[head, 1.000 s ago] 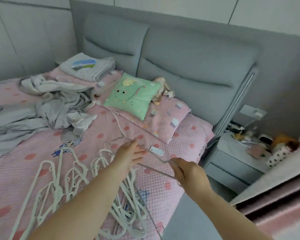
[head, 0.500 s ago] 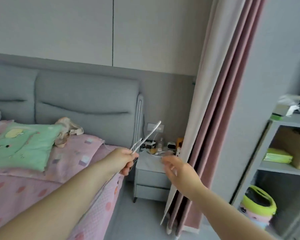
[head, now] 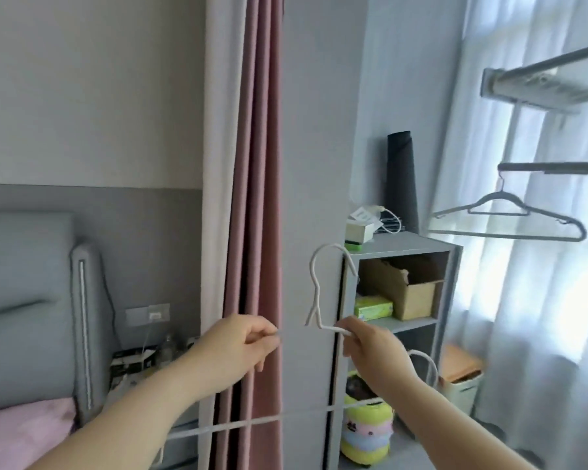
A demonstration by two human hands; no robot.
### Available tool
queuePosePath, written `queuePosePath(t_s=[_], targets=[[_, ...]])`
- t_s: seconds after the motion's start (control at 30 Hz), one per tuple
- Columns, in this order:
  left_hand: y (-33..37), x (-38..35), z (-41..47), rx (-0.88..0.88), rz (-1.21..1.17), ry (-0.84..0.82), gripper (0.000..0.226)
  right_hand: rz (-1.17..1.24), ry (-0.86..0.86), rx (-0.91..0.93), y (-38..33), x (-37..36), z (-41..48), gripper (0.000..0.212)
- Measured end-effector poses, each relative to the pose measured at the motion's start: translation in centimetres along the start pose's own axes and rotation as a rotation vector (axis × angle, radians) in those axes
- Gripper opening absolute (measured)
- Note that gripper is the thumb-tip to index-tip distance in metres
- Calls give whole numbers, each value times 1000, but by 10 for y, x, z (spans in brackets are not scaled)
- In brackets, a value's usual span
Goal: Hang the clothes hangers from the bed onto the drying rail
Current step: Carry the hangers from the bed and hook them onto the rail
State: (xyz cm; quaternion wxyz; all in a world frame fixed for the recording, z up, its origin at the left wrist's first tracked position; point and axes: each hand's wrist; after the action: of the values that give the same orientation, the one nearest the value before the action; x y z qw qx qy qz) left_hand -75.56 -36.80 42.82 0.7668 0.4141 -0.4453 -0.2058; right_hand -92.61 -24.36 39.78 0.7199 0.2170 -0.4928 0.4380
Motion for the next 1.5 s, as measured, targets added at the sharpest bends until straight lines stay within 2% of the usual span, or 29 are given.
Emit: queuePosePath(t_s=[0.13, 0.23, 0.33, 0.5, 0.6, 0.7, 0.8, 0.87, 0.97, 1.1, 1.2, 1.37, 1.5], targets=[[10, -42, 66, -103, 141, -51, 17, -44, -24, -86, 70, 20, 11, 28], [17, -76, 123, -268, 246, -60, 11, -64, -11, -174, 123, 30, 29, 25], [24, -105, 188, -457, 335, -19, 26, -107, 13, -235, 170, 41, 62, 18], [44, -139, 297, -650, 449, 66, 30, -97, 132, -370, 246, 65, 126, 22], [58, -157, 354, -693, 430, 57, 20, -114, 216, -467, 288, 81, 144, 18], [72, -187, 398, -832, 367, 85, 12, -191, 243, -550, 330, 95, 151, 18], [83, -223, 436, -737, 267, -3, 27, -255, 292, -607, 367, 105, 159, 21], [96, -240, 458, -746, 265, -13, 27, -304, 340, -615, 390, 111, 167, 23], [119, -258, 482, -761, 214, 51, 27, -395, 391, -577, 421, 123, 181, 26], [155, -277, 510, -777, 258, 159, 25, -622, 405, -485, 460, 145, 200, 36], [179, -289, 528, -754, 365, 199, 27, -749, 531, -404, 483, 167, 214, 42], [203, -317, 547, -689, 496, 282, 29, -958, 405, -451, 518, 188, 224, 52], [212, -343, 563, -632, 627, 320, 28, -998, 411, -395, 531, 192, 227, 49]])
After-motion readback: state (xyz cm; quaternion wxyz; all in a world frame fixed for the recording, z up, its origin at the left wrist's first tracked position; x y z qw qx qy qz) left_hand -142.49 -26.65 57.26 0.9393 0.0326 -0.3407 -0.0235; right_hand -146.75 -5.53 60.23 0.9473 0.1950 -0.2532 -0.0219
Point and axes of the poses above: each hand's wrist, its own z-axis towards the middle knuckle, its own x-axis out of the back of the hand, y = z × x, and after that the axes turned 13 degrees about -z, right-handed
